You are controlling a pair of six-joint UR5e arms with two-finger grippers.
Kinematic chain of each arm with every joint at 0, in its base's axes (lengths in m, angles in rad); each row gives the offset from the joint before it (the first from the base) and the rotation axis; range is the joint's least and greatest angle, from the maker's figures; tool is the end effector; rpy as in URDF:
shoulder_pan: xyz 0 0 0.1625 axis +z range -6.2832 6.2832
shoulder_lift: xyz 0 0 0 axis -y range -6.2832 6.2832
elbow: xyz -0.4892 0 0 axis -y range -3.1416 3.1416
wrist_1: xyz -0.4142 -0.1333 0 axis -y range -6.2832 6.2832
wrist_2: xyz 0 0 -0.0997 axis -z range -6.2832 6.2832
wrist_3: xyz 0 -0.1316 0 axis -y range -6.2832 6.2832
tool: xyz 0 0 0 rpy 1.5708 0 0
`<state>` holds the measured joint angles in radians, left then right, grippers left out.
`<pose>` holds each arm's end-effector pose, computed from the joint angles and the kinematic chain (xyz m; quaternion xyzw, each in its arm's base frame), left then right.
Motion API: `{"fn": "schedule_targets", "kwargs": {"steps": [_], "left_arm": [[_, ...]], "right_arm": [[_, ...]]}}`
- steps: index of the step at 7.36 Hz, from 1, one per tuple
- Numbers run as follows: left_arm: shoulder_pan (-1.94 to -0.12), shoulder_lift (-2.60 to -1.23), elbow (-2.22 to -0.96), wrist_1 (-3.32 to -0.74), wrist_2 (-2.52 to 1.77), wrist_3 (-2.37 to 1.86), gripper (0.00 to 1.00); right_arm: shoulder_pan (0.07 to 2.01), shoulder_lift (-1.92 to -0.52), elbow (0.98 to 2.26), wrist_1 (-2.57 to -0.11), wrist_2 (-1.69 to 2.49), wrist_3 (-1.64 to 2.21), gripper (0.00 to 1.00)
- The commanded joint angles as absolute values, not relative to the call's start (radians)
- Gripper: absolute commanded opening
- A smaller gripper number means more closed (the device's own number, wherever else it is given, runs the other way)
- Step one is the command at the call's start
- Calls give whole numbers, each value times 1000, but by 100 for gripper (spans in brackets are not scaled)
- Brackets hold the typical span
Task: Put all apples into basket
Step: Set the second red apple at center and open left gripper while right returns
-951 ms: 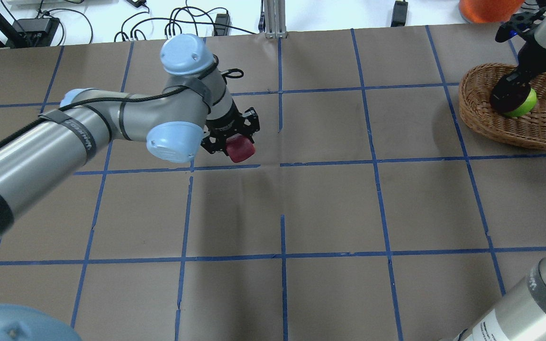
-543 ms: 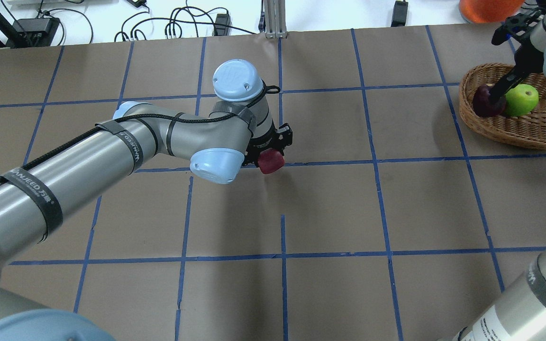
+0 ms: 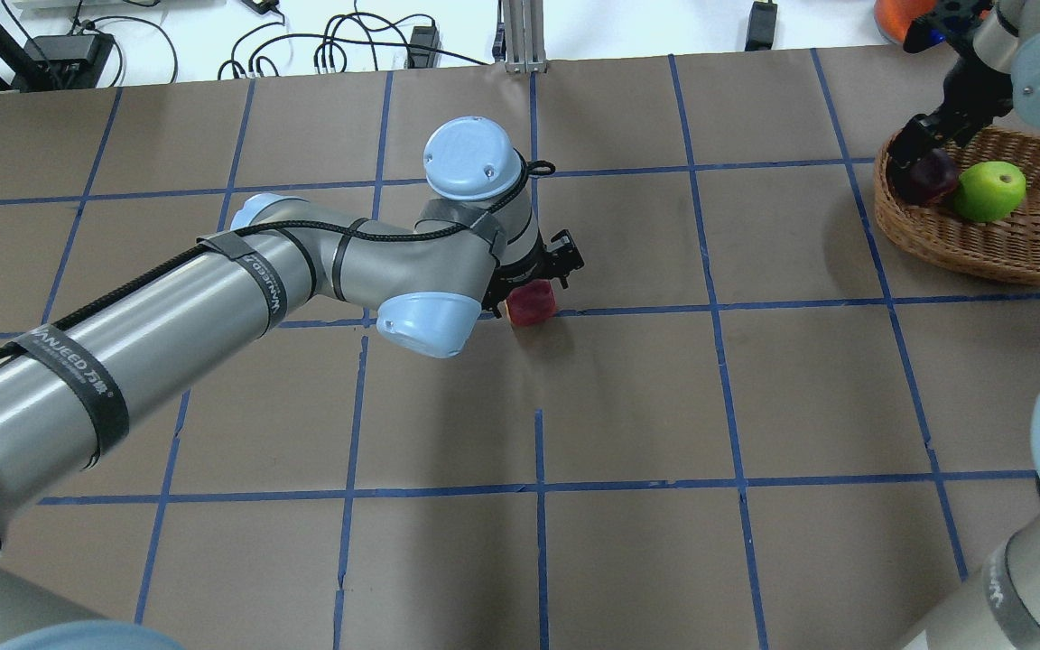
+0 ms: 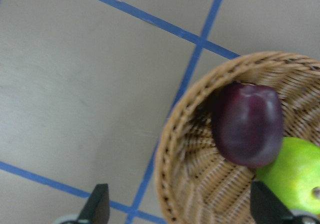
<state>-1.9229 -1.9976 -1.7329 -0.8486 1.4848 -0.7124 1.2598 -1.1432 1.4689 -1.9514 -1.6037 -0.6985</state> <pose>-0.3644 -0.5726 0.2610 0.1758 -0.9812 0.0356 0.0707 -0.0921 -0.7078 0.3493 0.1920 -0.9809 0.0161 0.0277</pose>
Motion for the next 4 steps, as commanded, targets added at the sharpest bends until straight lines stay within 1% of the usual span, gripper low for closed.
{"fn": "schedule_targets", "kwargs": {"steps": [1, 2, 3, 4], "left_arm": [[-1858, -1861, -1712, -1025, 1479, -660, 100], [-1823, -1779, -1698, -1221, 1479, -565, 100], [-1783, -1691, -1692, -1347, 1485, -472, 100], [-1734, -1598, -1692, -1502, 1489, -349, 100]], "right_arm": [[1436, -1214, 1509, -1887, -1608, -472, 100], [1518, -1235, 1555, -1887, -1600, -325, 100], [1588, -1242, 1615, -1911, -1589, -217, 100], [1651, -1243, 1641, -1996, -1566, -11, 100]]}}
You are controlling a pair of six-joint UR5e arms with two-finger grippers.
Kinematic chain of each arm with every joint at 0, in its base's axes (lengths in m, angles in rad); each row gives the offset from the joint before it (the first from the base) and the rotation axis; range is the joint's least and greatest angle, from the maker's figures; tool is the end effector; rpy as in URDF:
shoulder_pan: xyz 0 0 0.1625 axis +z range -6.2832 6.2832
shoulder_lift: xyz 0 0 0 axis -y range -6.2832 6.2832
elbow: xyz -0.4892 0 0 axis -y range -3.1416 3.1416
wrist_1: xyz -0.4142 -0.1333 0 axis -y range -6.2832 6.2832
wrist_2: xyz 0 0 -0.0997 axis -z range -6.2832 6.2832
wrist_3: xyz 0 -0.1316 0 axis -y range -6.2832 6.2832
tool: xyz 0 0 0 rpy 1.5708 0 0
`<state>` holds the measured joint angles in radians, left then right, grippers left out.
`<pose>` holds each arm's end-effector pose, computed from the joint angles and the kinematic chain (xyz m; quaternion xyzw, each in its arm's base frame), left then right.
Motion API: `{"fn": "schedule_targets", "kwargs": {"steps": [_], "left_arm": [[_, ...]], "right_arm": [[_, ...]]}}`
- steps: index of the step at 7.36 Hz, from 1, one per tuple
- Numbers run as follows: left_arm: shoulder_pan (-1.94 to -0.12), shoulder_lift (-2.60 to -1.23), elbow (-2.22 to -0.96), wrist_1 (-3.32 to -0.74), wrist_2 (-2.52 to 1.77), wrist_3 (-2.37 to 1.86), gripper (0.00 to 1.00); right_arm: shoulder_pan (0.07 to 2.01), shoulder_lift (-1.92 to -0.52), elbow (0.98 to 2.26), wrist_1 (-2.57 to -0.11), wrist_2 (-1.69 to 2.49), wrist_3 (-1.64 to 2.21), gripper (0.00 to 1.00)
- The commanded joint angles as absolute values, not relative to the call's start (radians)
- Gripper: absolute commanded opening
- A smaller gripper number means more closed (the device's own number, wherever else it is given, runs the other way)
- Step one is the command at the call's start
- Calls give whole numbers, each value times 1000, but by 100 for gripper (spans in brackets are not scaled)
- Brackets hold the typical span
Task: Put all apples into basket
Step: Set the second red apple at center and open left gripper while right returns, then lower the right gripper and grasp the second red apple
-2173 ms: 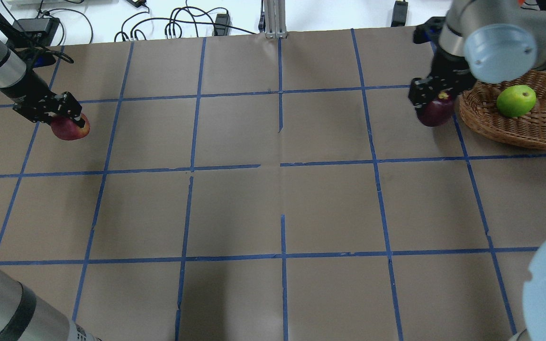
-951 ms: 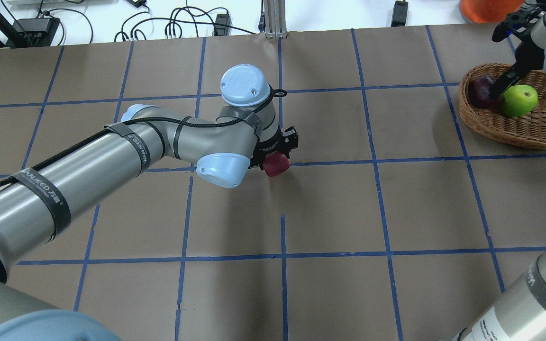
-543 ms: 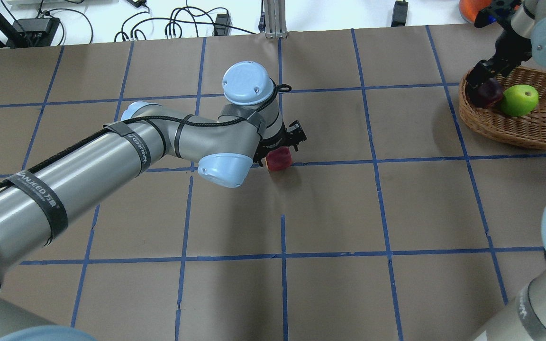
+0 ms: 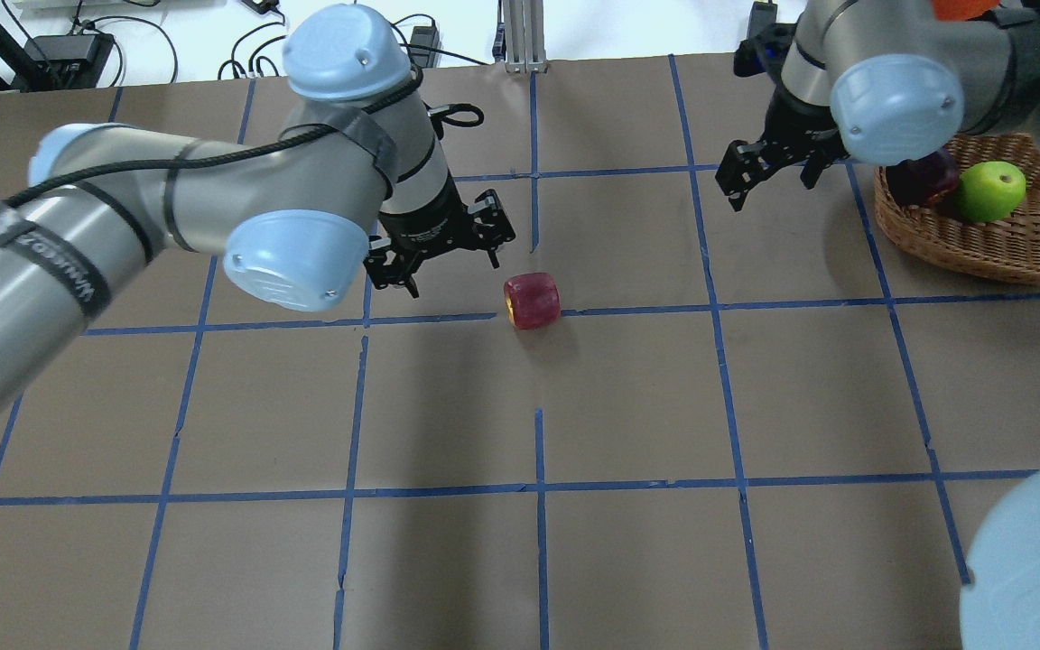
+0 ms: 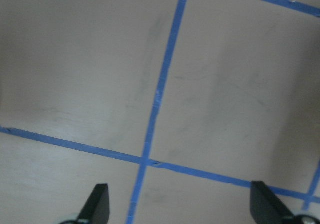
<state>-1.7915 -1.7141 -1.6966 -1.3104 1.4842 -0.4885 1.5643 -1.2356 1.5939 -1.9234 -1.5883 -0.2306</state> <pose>-0.2655 -0.5223 0.4046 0.1336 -0.9901 -0.0191 0.0391 0.1268 -0.6486 0.3471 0.1118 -0.9937 -0.0039 0.0084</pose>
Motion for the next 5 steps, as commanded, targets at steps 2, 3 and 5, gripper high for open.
{"fn": "schedule_targets", "kwargs": {"steps": [2, 3, 5], "left_arm": [[-1566, -1499, -1684, -1649, 1519, -47, 100], [-1543, -1496, -1657, -1646, 1554, -35, 100], [-1543, -1493, -1595, -1657, 1597, -31, 100]], "right_arm": [[1802, -1227, 1634, -2011, -1506, 197, 100], [1843, -1203, 1635, -2006, -1493, 240, 100], [1925, -1096, 1614, -2113, -1503, 345, 100]]}}
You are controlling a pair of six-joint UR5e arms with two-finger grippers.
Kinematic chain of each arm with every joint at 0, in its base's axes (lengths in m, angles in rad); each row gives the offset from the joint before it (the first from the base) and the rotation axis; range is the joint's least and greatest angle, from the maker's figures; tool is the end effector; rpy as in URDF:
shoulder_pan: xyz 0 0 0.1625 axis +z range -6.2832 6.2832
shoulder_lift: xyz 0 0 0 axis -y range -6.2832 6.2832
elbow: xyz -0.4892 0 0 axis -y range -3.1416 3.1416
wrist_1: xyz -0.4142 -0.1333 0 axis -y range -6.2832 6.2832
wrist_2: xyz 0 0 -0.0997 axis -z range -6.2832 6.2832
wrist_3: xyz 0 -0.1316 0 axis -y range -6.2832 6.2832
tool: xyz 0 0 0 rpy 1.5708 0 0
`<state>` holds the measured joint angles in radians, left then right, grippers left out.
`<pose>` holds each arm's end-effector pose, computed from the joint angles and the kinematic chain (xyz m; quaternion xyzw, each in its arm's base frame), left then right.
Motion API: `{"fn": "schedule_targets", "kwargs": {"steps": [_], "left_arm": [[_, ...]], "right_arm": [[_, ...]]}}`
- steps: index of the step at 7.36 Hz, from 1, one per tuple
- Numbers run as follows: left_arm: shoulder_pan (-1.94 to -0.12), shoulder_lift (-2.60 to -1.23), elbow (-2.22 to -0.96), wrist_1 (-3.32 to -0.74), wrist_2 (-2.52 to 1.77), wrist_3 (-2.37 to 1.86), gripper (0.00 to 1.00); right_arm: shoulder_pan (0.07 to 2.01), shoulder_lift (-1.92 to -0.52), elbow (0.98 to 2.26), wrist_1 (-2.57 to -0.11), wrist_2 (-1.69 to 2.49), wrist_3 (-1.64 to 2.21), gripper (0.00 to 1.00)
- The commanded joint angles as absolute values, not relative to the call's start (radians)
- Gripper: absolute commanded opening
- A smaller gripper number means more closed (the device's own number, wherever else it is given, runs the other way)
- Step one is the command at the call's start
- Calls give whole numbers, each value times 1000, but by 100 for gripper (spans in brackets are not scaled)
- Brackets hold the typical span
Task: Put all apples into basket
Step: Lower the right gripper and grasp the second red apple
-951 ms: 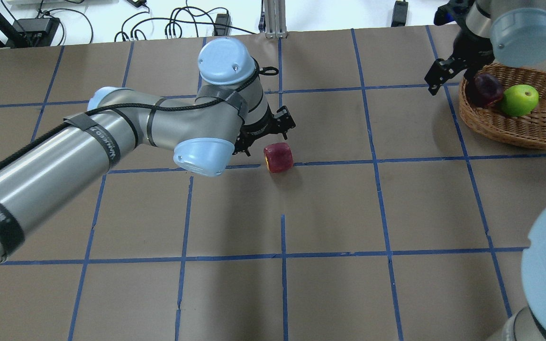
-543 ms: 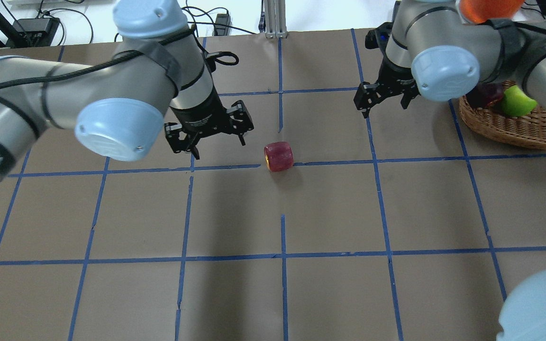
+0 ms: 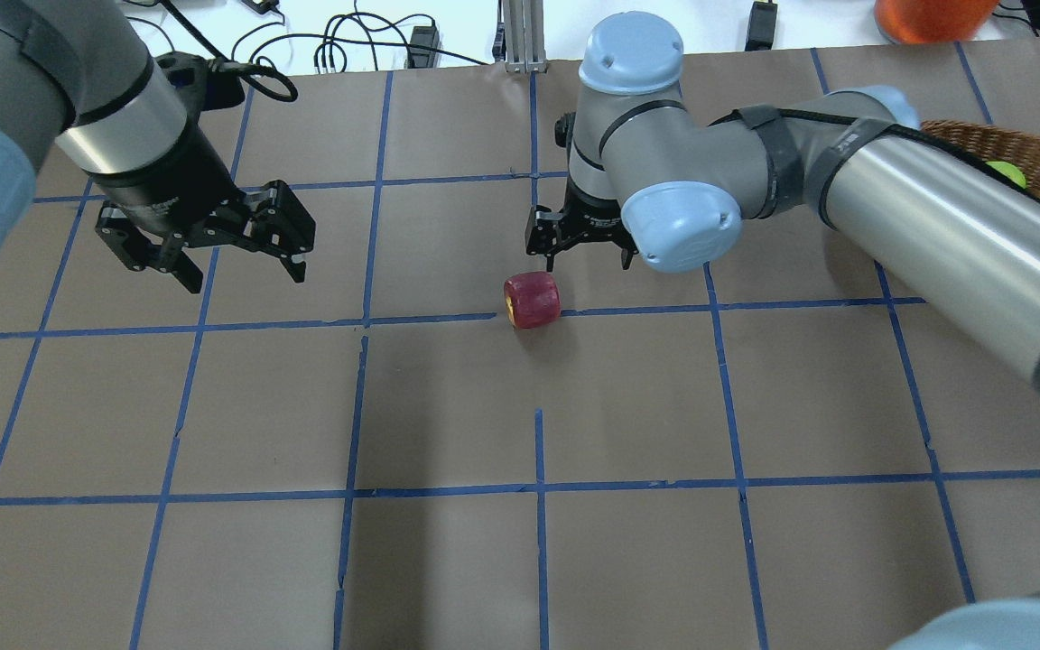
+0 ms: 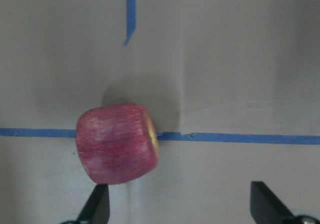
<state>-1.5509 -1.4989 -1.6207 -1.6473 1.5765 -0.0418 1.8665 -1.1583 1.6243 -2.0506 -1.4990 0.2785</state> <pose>-0.1231 -0.4739 0.5227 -0.0308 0.9992 0.0272 0.0031 0.3311 -0.5971 0.2947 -0.0088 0.9993 0.0035 0.0364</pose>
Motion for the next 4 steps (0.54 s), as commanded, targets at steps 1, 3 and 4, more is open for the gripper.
{"fn": "schedule_targets", "kwargs": {"steps": [1, 3, 4], "left_arm": [[-1543, -1512, -1586, -1643, 1597, -31, 100], [-1543, -1526, -1581, -1574, 1592, -22, 100], [-1552, -1531, -1583, -1565, 1592, 23, 100]], "right_arm": [[1956, -1069, 1617, -2121, -1508, 348, 100], [1959, -1043, 1614, -2131, -1508, 328, 100], [1957, -1013, 1611, -2173, -1535, 324, 100]]}}
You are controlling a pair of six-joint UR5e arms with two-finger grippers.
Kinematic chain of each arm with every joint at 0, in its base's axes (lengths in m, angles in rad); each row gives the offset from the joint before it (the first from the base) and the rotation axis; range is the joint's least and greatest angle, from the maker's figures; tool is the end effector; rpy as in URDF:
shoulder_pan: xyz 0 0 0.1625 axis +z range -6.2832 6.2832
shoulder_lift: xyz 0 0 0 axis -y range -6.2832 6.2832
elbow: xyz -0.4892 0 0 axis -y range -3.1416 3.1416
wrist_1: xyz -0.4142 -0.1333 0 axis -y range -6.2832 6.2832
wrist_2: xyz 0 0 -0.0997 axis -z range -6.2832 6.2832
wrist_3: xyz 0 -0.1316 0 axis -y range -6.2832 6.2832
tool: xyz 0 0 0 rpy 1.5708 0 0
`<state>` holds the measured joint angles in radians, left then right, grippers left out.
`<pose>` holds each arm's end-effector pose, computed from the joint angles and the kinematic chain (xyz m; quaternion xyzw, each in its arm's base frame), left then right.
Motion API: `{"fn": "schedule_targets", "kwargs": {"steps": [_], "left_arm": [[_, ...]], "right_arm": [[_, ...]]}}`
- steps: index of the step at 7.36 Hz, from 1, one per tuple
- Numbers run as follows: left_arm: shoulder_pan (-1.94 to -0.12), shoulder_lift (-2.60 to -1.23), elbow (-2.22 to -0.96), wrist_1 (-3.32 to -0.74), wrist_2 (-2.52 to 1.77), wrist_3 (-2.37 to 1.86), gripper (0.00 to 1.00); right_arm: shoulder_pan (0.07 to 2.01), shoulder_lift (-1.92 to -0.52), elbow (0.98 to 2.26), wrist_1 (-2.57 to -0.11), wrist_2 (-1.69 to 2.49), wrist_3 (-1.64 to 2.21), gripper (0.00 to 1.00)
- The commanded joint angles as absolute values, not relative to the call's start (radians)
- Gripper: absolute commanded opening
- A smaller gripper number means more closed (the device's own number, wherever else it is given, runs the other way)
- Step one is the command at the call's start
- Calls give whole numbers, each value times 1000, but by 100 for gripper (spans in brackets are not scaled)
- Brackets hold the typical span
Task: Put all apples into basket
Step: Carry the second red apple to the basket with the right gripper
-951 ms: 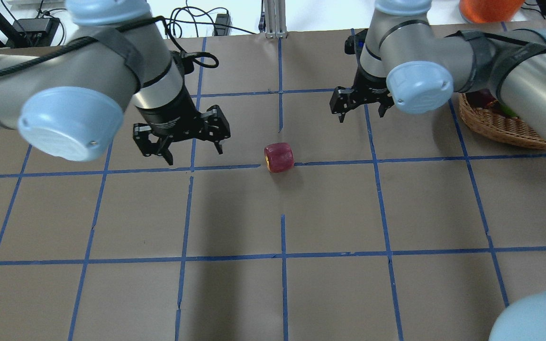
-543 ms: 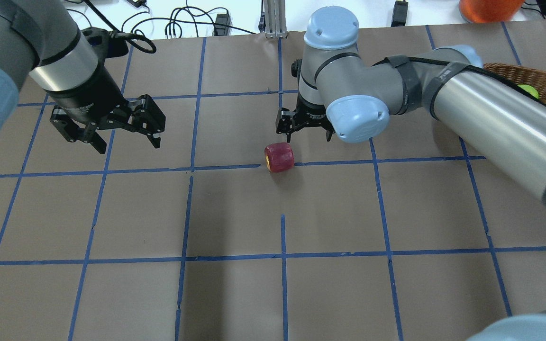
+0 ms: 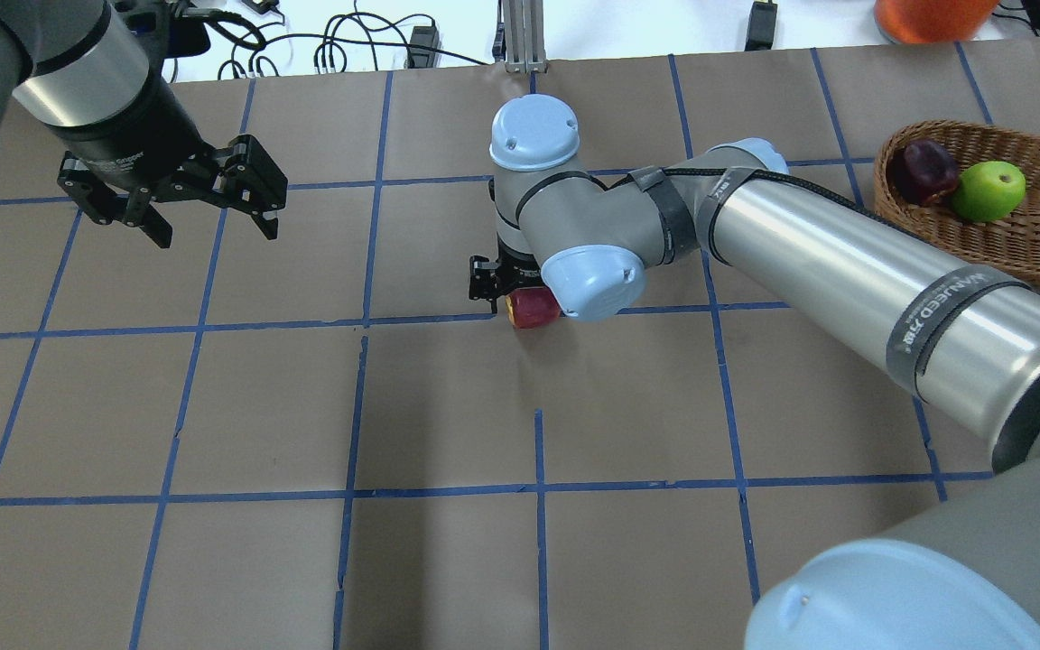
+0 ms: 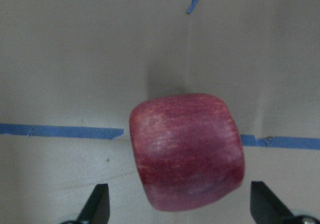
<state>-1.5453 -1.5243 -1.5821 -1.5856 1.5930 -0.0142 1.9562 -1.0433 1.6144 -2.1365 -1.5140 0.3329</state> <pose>-0.1178 -0.4967 0.5362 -0.0200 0.9997 -0.0101 0.0112 0.3912 -0.5899 0.2294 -0.0262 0.9993 0.0125 0.0256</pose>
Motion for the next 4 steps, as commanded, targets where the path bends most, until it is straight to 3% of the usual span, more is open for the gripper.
{"fn": "schedule_targets", "kwargs": {"steps": [1, 2, 3, 4], "left_arm": [[-1563, -1539, -1580, -1557, 1580, 18, 100], [-1568, -1543, -1577, -1559, 1563, 9, 100], [-1569, -1546, -1578, -1557, 1537, -26, 100], [-1571, -1546, -1575, -1559, 1534, -32, 100]], "right_arm": [[1959, -985, 1620, -2266, -1589, 324, 100], [1957, -968, 1620, -2279, -1589, 321, 100], [1925, -968, 1600, -2263, -1566, 316, 15], [1908, -977, 1597, -2249, -1478, 307, 0]]}}
